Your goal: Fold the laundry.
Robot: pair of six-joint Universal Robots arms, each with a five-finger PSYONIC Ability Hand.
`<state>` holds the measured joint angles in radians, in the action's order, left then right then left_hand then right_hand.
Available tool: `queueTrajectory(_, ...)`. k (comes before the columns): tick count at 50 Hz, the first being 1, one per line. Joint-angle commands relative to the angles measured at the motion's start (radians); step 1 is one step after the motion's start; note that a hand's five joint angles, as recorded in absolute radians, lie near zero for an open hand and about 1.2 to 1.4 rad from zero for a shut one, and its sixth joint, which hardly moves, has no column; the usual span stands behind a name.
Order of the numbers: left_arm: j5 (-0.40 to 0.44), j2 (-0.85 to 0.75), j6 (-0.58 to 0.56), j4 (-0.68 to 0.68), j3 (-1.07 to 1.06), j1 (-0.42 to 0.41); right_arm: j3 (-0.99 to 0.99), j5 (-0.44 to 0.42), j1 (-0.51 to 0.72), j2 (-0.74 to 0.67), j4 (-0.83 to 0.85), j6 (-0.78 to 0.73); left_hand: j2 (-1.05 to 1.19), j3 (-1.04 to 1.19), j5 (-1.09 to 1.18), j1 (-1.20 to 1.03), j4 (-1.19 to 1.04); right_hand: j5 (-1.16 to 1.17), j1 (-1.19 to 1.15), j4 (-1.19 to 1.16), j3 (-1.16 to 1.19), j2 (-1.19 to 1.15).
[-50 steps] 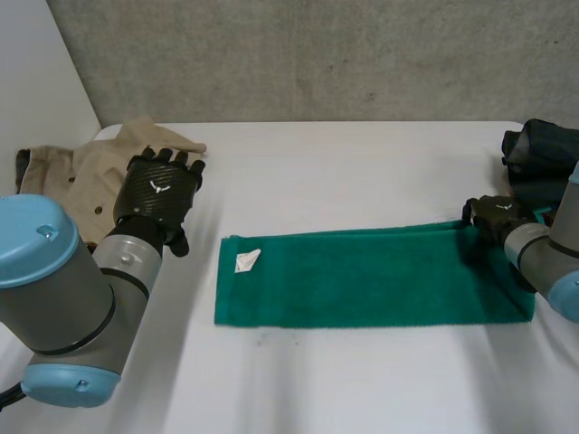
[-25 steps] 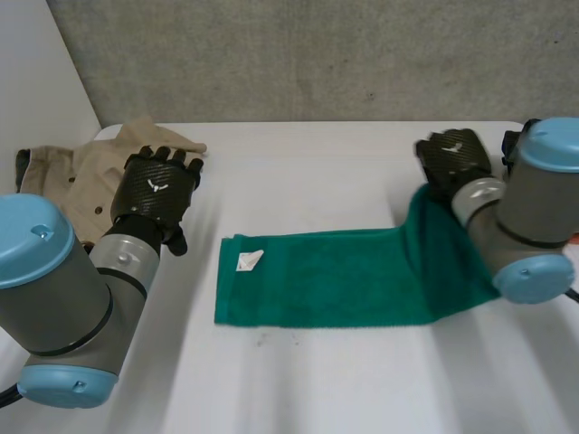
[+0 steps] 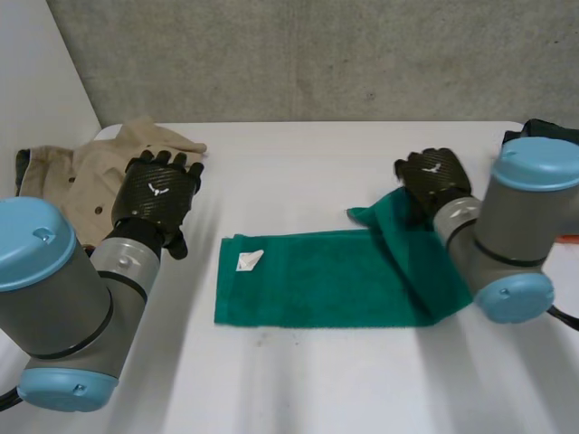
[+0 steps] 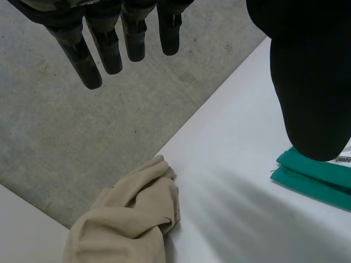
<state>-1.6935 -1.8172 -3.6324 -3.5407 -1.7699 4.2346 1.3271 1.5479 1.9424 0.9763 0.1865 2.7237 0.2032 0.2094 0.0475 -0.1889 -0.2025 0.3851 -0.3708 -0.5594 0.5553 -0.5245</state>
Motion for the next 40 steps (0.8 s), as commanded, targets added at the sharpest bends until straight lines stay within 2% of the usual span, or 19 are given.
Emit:
queueTrajectory(1,0.0,-0.004,0.0,0.0,0.0,-0.001,0.008,-0.005,-0.097,0.047,-0.009,0.059,-0.029,-0.035,-0.048,0.014,0.028,-0.385,0.196,0.385,-0.381,0.35)
queueTrajectory(5,0.0,-0.004,0.0,0.0,-0.002,-0.002,0.011,-0.006,-0.183,0.12,-0.05,0.087,-0.029,-0.035,-0.048,0.014,0.028,-0.385,0.196,0.385,-0.381,0.35)
queueTrajectory(9,0.001,-0.004,0.0,0.0,-0.002,-0.002,-0.017,-0.052,-0.241,0.133,-0.177,0.05,-0.029,-0.035,-0.048,0.014,0.028,-0.378,0.189,0.378,-0.374,0.343)
queueTrajectory(14,0.012,-0.008,0.0,0.0,0.0,-0.002,-0.032,-0.133,-0.272,0.081,-0.211,0.001,-0.029,-0.035,-0.048,0.014,0.028,-0.129,-0.06,0.128,-0.124,0.093)
queueTrajectory(22,0.084,-0.06,0.02,0.035,-0.006,-0.033,-0.075,-0.196,-0.261,-0.001,-0.222,-0.013,-0.004,-0.011,-0.023,-0.01,0.004,-0.017,-0.172,0.016,-0.012,-0.018)
queueTrajectory(26,0.087,-0.086,0.034,0.091,0.006,-0.081,-0.124,-0.195,-0.247,-0.056,-0.228,-0.012,0.002,-0.005,-0.017,-0.016,-0.002,-0.017,-0.172,0.016,-0.012,-0.018)
queueTrajectory(35,0.09,-0.172,0.034,0.14,0.029,-0.099,-0.224,-0.209,-0.174,-0.174,-0.24,-0.021,0.01,0.004,-0.009,-0.025,-0.011,-0.046,-0.143,0.046,-0.042,0.011)
queueTrajectory(39,0.09,-0.215,0.029,0.144,0.043,-0.117,-0.226,-0.268,-0.143,-0.174,-0.271,-0.035,0.069,0.063,0.05,-0.083,-0.07,-0.146,-0.043,0.145,-0.141,0.111)
queueTrajectory(40,0.09,-0.221,0.028,0.144,0.044,-0.122,-0.226,-0.305,-0.14,-0.171,-0.286,-0.042,0.101,0.095,0.082,-0.115,-0.102,-0.172,-0.017,0.172,-0.168,0.137)
